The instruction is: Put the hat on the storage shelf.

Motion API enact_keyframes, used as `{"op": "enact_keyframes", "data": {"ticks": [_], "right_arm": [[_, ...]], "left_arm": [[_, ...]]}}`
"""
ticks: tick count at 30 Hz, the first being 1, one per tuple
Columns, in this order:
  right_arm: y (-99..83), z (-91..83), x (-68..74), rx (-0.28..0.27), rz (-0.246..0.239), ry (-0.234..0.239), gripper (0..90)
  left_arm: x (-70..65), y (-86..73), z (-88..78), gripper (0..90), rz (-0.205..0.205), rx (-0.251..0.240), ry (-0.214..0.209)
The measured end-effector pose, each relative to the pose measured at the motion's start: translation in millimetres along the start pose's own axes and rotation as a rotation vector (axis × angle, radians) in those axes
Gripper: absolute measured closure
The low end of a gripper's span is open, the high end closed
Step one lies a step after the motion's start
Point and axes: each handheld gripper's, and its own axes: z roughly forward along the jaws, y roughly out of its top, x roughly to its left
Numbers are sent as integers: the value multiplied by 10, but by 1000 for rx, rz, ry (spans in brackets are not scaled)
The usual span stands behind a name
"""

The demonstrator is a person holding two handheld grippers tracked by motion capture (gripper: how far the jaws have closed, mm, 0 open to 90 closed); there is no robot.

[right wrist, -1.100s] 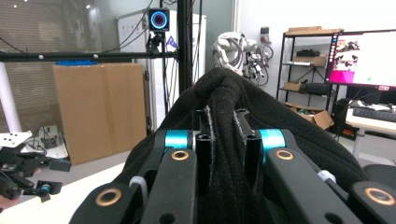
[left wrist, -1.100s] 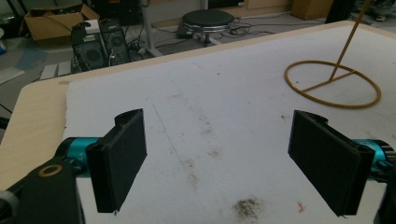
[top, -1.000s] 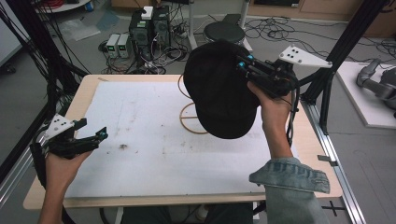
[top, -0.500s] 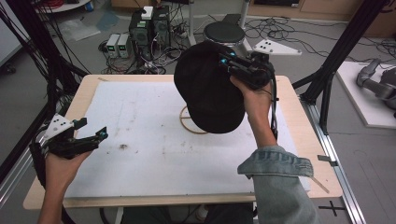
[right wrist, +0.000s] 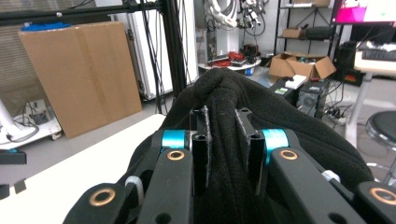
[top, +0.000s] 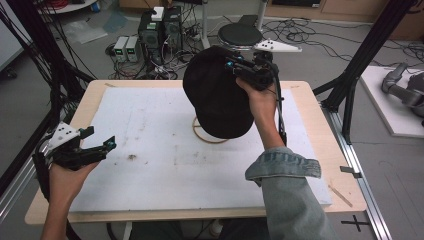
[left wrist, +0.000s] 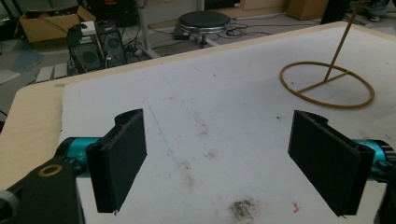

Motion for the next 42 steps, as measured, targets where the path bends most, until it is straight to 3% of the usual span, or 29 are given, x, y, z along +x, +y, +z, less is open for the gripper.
{"op": "enact_keyframes", "data": {"ticks": [8,18,20,28,37,42], "right_arm": [[-10,124,-61,10,41,-21,781],[-51,257,-85,41,86,-94,719],[-58,265,-89,45,91,-88,707],[-74,290,-92,63,89,-110,677],[-91,312,-95,82,93,-121,590],[-81,281,-113,75,92,-130,493]], "left_arm": [[-7,8,3,195,1,-2,-3],[-20,21,0,195,11,-2,-11],[-22,23,0,195,12,-2,-11],[-51,29,15,195,16,-4,-17],[-45,31,9,195,15,-5,-17],[-45,30,14,195,16,-3,-19]]}}
